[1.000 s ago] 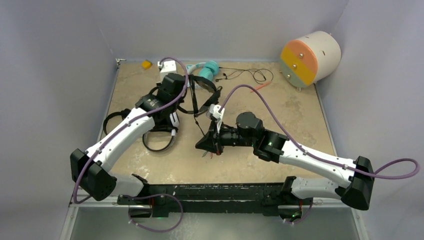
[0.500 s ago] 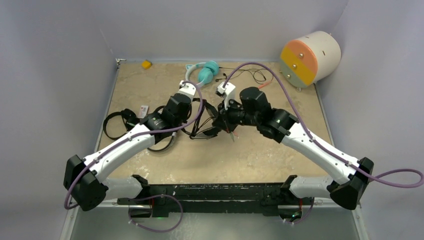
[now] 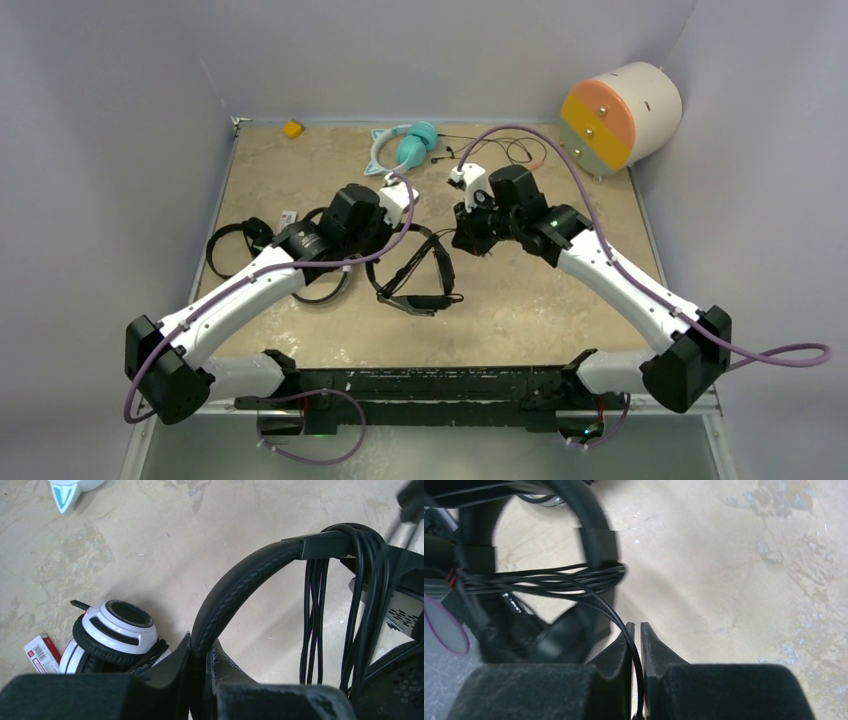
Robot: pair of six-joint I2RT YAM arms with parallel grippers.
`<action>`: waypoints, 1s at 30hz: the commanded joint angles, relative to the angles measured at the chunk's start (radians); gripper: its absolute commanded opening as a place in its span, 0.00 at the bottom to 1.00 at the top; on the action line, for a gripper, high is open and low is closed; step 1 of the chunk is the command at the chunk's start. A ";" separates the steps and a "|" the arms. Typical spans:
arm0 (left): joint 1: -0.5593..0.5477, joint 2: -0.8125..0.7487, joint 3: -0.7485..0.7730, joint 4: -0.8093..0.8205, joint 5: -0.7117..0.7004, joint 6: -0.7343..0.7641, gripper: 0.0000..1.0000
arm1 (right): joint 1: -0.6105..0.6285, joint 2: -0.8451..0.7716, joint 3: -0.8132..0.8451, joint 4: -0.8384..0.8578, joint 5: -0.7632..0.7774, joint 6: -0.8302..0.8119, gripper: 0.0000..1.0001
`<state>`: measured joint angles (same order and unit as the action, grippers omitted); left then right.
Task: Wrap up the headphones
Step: Wrap the headphones cable around the headphones.
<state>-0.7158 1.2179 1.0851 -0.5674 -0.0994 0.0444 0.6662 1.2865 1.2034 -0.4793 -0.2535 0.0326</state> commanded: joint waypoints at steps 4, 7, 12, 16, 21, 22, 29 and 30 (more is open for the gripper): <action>0.003 -0.003 0.060 -0.083 0.095 0.010 0.00 | -0.128 0.037 -0.085 0.140 -0.088 0.040 0.13; 0.003 -0.002 0.068 -0.084 0.135 -0.034 0.00 | -0.143 0.029 -0.167 0.244 -0.153 0.091 0.14; 0.003 0.016 0.069 -0.083 0.225 -0.112 0.00 | -0.147 -0.021 -0.332 0.434 -0.204 0.156 0.16; 0.003 0.030 0.067 -0.079 0.278 -0.153 0.00 | -0.149 -0.053 -0.391 0.456 -0.186 0.158 0.25; 0.004 0.059 0.069 -0.067 0.263 -0.234 0.00 | -0.152 -0.137 -0.461 0.430 -0.129 0.155 0.47; 0.004 0.069 0.074 -0.068 0.238 -0.264 0.00 | -0.152 -0.152 -0.472 0.421 -0.119 0.155 0.52; 0.006 0.126 0.085 -0.036 0.222 -0.344 0.00 | -0.152 -0.206 -0.533 0.371 -0.031 0.185 0.66; 0.006 0.129 0.084 -0.033 0.214 -0.350 0.00 | -0.152 -0.215 -0.543 0.369 -0.013 0.192 0.66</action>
<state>-0.7139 1.3441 1.1206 -0.6666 0.1097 -0.2222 0.5201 1.1030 0.6930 -0.0944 -0.3500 0.1963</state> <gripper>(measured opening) 0.057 0.651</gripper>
